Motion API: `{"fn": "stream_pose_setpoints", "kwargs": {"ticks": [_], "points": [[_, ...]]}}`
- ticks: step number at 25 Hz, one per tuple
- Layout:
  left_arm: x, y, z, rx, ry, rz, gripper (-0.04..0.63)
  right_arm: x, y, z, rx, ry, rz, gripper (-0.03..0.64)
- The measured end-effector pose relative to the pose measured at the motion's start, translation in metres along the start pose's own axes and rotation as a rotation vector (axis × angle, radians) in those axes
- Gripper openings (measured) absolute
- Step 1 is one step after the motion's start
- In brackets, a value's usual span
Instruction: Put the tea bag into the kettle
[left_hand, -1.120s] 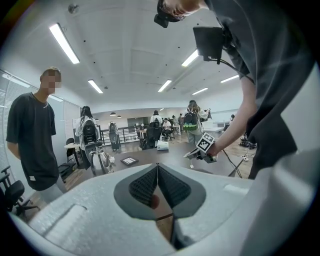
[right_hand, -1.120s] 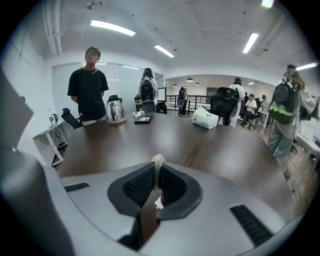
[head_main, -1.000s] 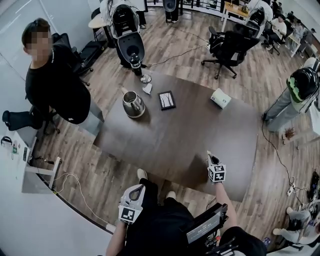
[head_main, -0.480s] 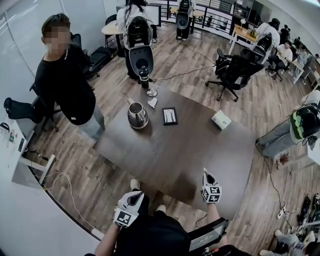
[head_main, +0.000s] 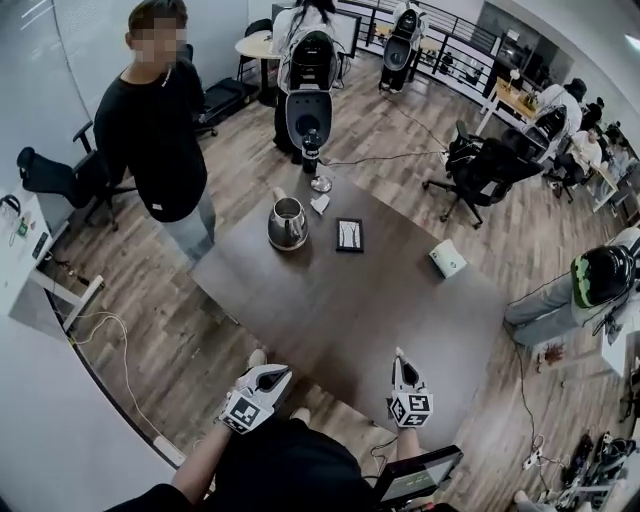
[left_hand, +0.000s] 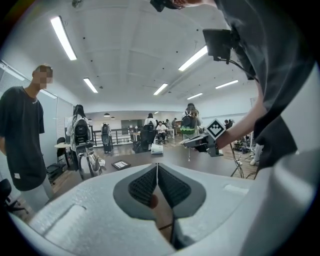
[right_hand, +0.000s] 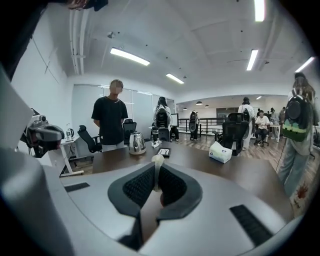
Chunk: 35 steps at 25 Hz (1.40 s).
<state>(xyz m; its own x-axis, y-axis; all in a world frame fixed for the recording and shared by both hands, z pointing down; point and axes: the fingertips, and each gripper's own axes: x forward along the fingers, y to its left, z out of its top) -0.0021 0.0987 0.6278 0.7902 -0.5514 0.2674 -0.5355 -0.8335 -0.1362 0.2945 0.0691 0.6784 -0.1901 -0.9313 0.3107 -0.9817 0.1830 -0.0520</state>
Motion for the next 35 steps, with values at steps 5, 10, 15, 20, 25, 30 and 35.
{"fn": "stream_pose_setpoints", "kwargs": {"ticks": [5,10,15,20,25,30,35], "points": [[0.0,-0.004,0.004,-0.03,-0.021,-0.013,0.006,-0.002,0.028,0.013,-0.005,-0.001,0.053,0.021],[0.0,-0.001,0.01,-0.04,-0.047,-0.055,0.006,0.003,0.045,0.019,0.008,-0.016,0.077,0.021],[0.007,0.012,0.01,-0.056,-0.051,-0.073,0.006,0.005,0.057,0.034,0.014,-0.035,0.077,0.021],[0.016,0.023,0.012,-0.086,-0.07,-0.121,0.006,0.007,0.065,0.049,0.018,-0.059,0.053,0.021],[0.021,0.039,0.015,-0.068,-0.083,-0.13,0.006,0.015,0.074,0.067,0.009,-0.083,0.04,0.021],[0.024,0.056,0.018,-0.055,-0.09,-0.142,0.006,0.024,0.08,0.082,0.002,-0.107,0.027,0.021],[0.022,0.077,0.021,-0.047,-0.098,-0.148,0.006,0.036,0.095,0.094,0.004,-0.129,0.026,0.021]]}}
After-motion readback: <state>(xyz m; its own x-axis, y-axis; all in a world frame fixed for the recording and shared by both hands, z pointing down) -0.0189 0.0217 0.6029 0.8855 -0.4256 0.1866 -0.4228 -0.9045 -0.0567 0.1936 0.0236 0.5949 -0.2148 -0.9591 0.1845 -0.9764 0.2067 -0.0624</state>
